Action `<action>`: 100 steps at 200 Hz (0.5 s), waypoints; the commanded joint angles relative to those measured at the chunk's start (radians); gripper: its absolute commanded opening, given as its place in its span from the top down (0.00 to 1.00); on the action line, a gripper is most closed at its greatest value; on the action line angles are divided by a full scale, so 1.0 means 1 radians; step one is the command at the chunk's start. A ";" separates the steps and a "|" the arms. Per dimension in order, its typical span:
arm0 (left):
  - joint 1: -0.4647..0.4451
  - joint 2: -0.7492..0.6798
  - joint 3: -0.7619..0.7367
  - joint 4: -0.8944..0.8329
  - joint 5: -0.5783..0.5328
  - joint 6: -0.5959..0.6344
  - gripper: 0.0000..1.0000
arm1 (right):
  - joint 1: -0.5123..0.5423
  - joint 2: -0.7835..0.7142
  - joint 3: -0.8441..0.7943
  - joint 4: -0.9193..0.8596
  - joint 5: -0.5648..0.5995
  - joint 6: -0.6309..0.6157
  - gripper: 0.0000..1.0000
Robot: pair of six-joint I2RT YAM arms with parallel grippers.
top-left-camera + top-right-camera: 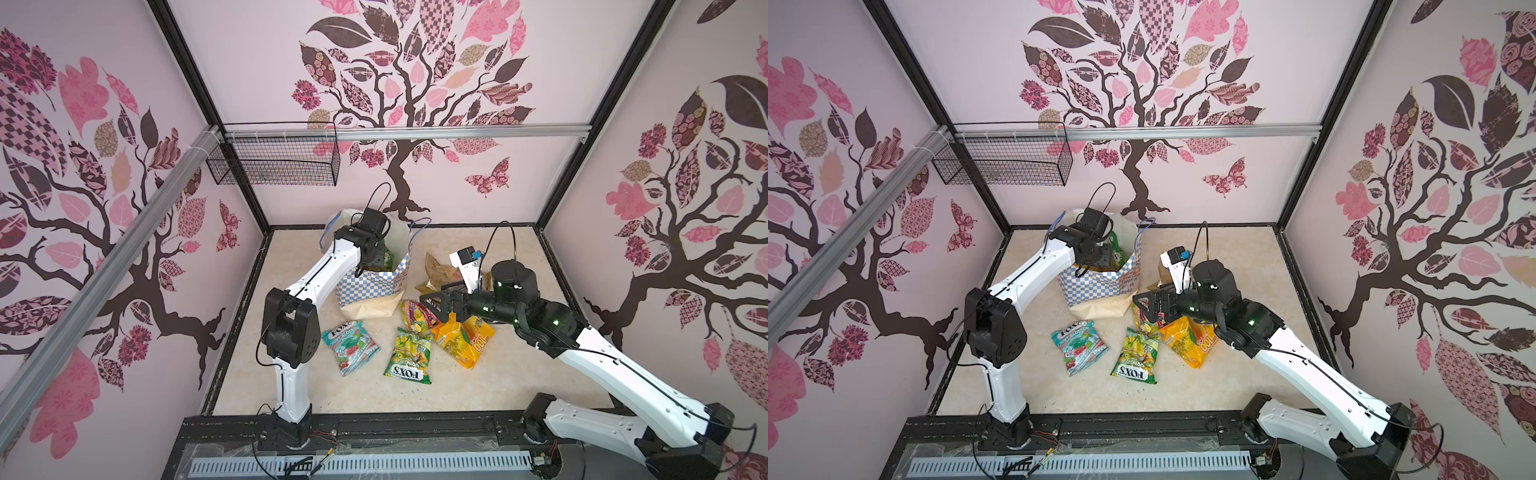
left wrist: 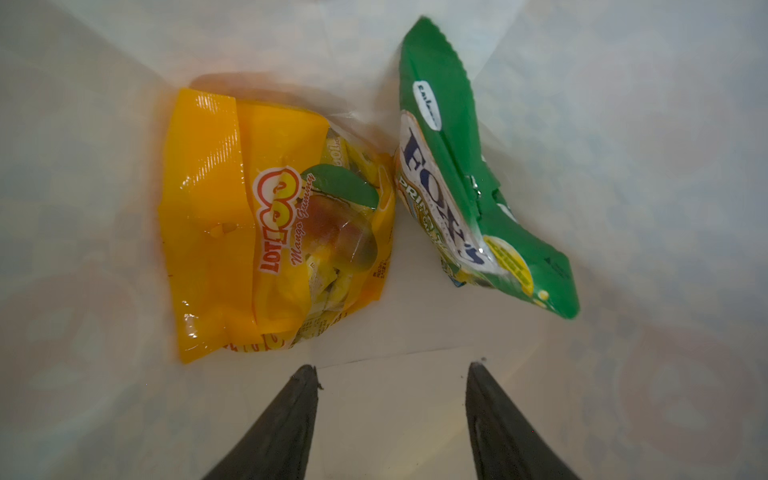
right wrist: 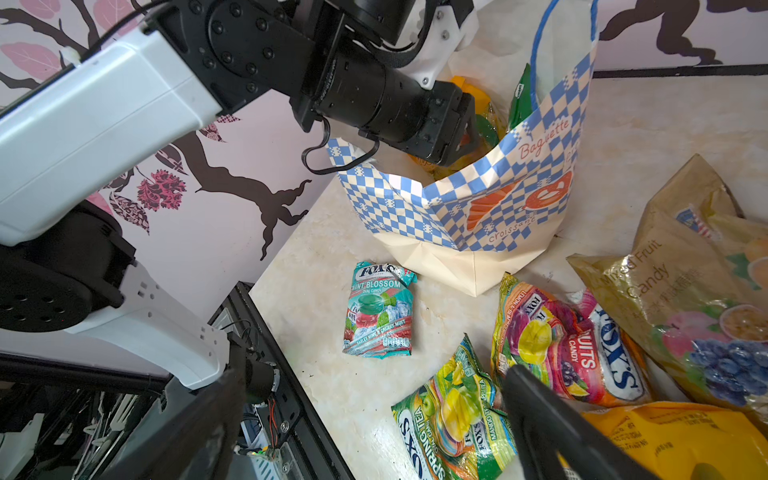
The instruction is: Take the snacks out of the paper bag
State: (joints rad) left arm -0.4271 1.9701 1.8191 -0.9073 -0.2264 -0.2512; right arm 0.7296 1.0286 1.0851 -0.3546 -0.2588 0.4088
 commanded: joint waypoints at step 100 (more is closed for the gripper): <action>0.082 0.324 0.273 -0.130 0.169 0.078 0.09 | -0.003 0.013 0.011 0.013 -0.015 0.009 0.00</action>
State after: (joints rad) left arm -0.3523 2.2501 2.0518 -0.9684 -0.1123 -0.1810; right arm 0.7296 1.0313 1.0851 -0.3542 -0.2653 0.4160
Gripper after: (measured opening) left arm 0.908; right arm 0.996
